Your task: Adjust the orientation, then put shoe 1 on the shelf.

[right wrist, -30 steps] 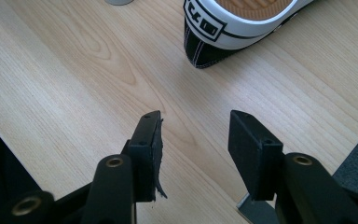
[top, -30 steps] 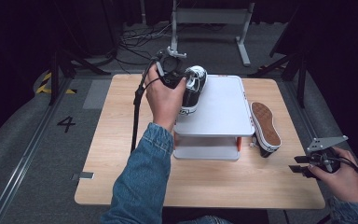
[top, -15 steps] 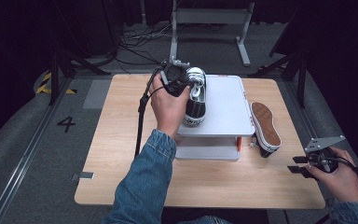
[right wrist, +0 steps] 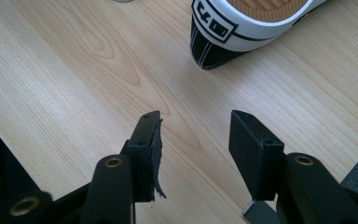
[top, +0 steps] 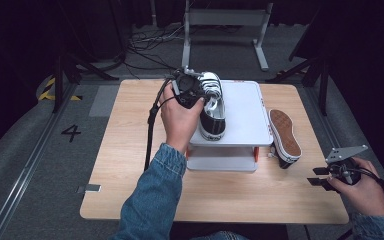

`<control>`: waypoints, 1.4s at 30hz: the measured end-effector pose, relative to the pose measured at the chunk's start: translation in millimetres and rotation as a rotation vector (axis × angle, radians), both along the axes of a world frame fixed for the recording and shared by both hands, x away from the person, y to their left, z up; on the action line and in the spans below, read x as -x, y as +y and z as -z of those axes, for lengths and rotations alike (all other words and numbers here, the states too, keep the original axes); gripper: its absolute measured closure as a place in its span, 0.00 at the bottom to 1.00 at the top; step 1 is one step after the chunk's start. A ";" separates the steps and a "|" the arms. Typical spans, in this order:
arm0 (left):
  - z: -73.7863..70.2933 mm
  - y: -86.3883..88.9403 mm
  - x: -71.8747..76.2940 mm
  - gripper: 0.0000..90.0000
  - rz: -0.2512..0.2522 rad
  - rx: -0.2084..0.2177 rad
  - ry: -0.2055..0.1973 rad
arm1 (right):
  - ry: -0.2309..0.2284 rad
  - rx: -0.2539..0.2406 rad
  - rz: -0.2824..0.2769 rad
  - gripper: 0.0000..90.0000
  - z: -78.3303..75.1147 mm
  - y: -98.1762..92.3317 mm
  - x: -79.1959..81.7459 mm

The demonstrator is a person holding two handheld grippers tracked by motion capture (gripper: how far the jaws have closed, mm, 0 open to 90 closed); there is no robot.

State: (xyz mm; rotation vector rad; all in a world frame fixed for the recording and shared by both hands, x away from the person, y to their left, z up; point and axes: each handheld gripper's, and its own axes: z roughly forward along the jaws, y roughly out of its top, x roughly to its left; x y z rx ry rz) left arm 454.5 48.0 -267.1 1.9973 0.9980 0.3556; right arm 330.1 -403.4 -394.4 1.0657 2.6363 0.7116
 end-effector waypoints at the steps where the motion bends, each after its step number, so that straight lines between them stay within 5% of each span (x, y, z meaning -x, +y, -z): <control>1: -0.6 0.2 0.2 0.76 0.001 0.000 -0.002 | 0.000 0.000 0.001 0.60 0.0 0.1 0.0; 4: -4.6 2.3 2.9 0.56 -0.031 -0.029 -0.021 | -0.002 -0.001 0.001 0.60 -0.5 0.0 0.3; 7: -8.9 6.7 6.4 0.49 -0.026 -0.027 -0.037 | 0.000 0.000 0.009 0.60 -0.9 -1.0 0.2; 12: -16.6 15.3 12.2 0.44 0.028 -0.031 -0.047 | -0.007 0.001 0.008 0.59 -2.1 0.0 -1.5; 15: -21.1 20.9 19.0 0.44 0.102 -0.019 -0.077 | -0.006 0.001 0.009 0.59 -2.2 1.1 -1.7; 19: -24.0 29.6 26.8 0.40 0.177 -0.042 -0.063 | -0.008 0.003 0.010 0.58 -2.9 1.4 -1.6; 28: -19.5 66.0 54.4 0.34 0.209 -0.108 -0.079 | -0.035 -0.006 0.027 0.52 -8.7 -0.9 -6.1; 34: 14.7 106.8 80.5 0.30 0.184 -0.189 -0.047 | -0.079 -0.048 0.085 0.40 -17.9 -4.5 -14.3; 40: 50.3 132.3 88.4 0.27 0.127 -0.176 0.005 | -0.099 -0.091 0.097 0.21 -20.3 -3.7 -28.8; 42: 57.4 136.5 87.1 0.27 0.116 -0.224 0.030 | -0.114 -0.095 0.100 0.18 -20.3 -1.1 -36.5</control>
